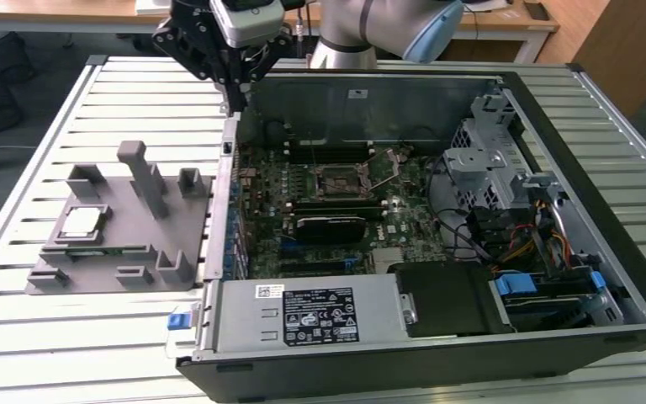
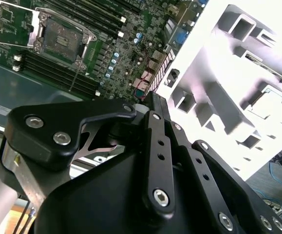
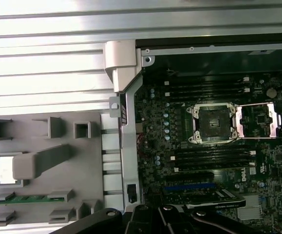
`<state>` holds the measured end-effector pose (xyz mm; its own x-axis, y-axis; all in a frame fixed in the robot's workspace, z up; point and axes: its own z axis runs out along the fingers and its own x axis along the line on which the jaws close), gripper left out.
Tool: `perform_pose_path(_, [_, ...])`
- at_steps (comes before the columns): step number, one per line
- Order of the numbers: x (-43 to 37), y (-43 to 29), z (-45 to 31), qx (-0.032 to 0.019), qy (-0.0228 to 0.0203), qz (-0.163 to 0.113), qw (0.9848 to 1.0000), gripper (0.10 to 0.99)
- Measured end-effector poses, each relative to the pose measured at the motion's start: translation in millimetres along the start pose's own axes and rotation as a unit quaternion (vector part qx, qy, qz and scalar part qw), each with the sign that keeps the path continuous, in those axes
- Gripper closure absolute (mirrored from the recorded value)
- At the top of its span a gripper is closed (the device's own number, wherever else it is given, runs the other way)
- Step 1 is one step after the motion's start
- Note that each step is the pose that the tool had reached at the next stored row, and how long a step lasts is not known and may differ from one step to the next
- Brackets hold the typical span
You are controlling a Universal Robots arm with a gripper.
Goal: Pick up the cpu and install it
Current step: 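Reach for the cpu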
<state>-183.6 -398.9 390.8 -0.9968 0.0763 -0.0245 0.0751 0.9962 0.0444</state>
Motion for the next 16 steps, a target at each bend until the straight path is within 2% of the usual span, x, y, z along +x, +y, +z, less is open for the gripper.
perform_pose_path(16, [7.4, -0.6, 0.2, 0.0, 0.0, 0.0, 1.0, 0.98])
